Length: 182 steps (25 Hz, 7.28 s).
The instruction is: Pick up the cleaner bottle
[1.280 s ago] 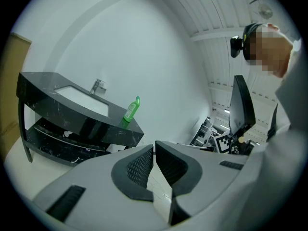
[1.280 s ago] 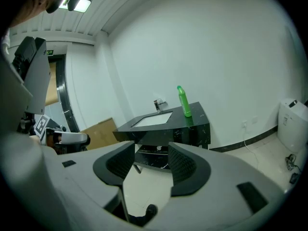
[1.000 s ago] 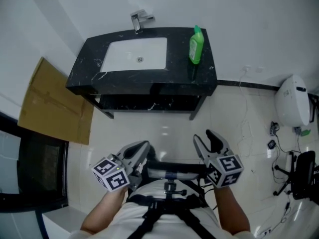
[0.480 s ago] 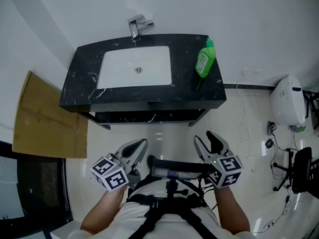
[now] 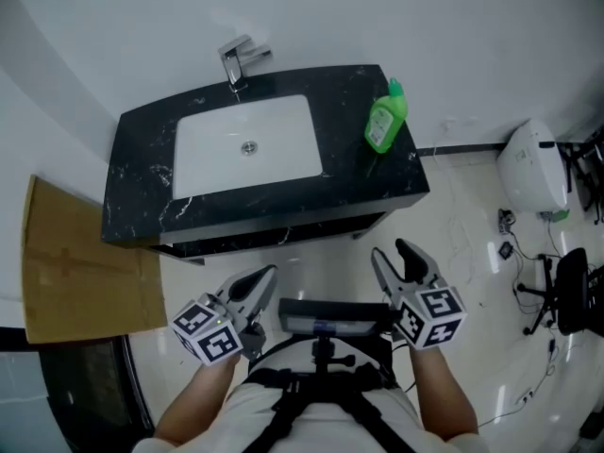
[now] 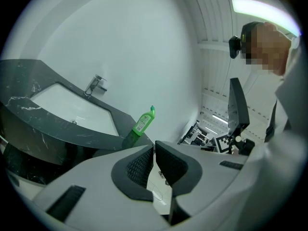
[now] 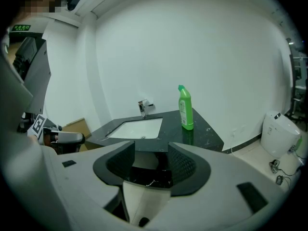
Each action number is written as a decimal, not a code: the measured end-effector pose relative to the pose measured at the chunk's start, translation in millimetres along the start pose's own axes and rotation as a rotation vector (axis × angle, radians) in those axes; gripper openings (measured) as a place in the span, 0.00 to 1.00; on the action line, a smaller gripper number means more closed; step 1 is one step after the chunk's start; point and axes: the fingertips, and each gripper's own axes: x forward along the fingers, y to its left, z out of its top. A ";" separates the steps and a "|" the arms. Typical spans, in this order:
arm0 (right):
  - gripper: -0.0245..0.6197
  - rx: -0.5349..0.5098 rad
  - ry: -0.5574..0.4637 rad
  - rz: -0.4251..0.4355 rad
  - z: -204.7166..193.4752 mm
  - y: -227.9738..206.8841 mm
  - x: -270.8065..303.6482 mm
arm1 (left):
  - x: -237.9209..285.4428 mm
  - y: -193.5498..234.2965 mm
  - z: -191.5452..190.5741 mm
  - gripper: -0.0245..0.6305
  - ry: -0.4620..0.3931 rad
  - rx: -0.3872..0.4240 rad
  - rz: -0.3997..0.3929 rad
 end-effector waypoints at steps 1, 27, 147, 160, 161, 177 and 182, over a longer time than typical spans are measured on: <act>0.38 -0.003 0.001 -0.009 2.3 -3.9 1.3 | 3.3 1.1 2.2 0.04 0.001 -0.003 -0.004; 0.38 -0.127 -0.068 0.086 93.4 -105.5 105.3 | 140.5 32.8 74.9 0.04 -0.080 0.008 0.087; 0.46 -0.168 0.054 -0.145 59.6 -179.0 225.3 | 145.1 89.2 127.7 0.04 -0.027 0.053 0.064; 0.46 -0.189 0.072 -0.131 47.5 -181.2 251.4 | 138.9 93.8 129.4 0.04 -0.031 0.058 0.090; 0.46 -0.190 0.072 -0.130 46.5 -181.7 254.0 | 139.1 94.1 129.3 0.04 -0.029 0.060 0.090; 0.46 -0.233 0.046 -0.108 54.3 -188.2 281.3 | 135.4 99.9 134.0 0.04 -0.024 0.075 0.117; 0.46 -0.234 0.028 -0.086 62.8 -186.1 289.8 | 132.7 100.5 135.8 0.04 -0.027 0.081 0.132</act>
